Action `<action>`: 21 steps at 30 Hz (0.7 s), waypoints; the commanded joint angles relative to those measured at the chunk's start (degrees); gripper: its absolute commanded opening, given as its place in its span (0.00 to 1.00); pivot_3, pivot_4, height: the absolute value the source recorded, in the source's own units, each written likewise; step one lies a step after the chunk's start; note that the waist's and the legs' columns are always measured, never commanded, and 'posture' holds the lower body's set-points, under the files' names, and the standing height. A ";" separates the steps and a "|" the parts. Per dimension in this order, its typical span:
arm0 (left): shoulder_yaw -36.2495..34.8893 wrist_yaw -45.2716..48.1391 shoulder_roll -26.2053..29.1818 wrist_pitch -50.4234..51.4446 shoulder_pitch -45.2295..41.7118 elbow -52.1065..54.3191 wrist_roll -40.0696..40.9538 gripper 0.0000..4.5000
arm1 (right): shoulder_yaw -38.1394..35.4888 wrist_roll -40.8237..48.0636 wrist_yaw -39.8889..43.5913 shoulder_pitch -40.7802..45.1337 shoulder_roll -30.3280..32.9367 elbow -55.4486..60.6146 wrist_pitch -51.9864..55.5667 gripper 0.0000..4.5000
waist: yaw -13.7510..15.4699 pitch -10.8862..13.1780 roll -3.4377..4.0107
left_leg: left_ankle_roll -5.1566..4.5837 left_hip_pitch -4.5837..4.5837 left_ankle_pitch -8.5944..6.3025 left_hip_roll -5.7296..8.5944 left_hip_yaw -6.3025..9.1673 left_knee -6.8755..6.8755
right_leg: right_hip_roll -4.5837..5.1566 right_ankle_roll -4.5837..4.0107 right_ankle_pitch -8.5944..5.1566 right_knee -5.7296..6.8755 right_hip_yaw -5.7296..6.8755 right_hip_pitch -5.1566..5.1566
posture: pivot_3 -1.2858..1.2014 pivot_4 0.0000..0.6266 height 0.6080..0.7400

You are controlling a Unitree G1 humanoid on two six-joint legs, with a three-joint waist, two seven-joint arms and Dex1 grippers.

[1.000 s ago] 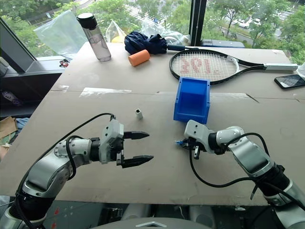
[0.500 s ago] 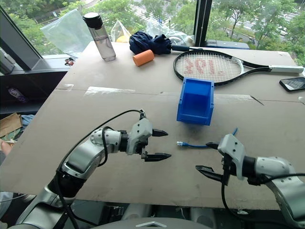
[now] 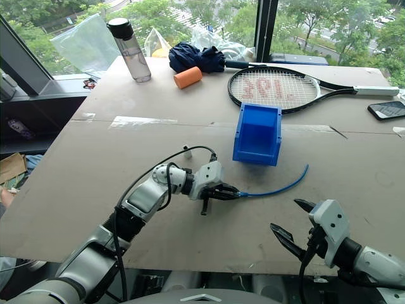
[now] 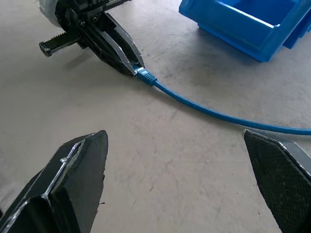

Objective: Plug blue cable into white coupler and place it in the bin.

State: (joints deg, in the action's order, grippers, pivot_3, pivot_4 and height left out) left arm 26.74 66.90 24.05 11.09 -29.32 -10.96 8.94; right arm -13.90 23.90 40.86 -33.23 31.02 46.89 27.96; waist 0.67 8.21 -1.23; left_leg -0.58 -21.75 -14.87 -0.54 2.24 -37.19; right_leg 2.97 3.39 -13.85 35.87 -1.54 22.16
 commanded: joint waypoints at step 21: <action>-23.30 -2.62 -3.44 52.83 -4.18 15.93 43.53 0.00 | 5.48 56.65 -29.09 23.01 -7.39 0.07 15.30 0.60 | -0.60 0.07 0.04 | -0.01 -0.08 0.00 0.06 0.68 -0.02 | 0.03 0.04 0.14 0.03 0.27 -0.02 | 0.52 0.24 1.00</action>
State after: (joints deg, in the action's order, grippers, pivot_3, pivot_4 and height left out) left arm 4.48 64.45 20.86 63.48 -32.81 2.29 50.28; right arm -8.61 77.33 13.24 -10.44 22.98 46.07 44.17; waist 0.07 8.28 -1.19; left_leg -0.58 -21.85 -14.87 -0.46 2.94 -37.21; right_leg 3.00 3.44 -13.70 35.90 -1.25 22.13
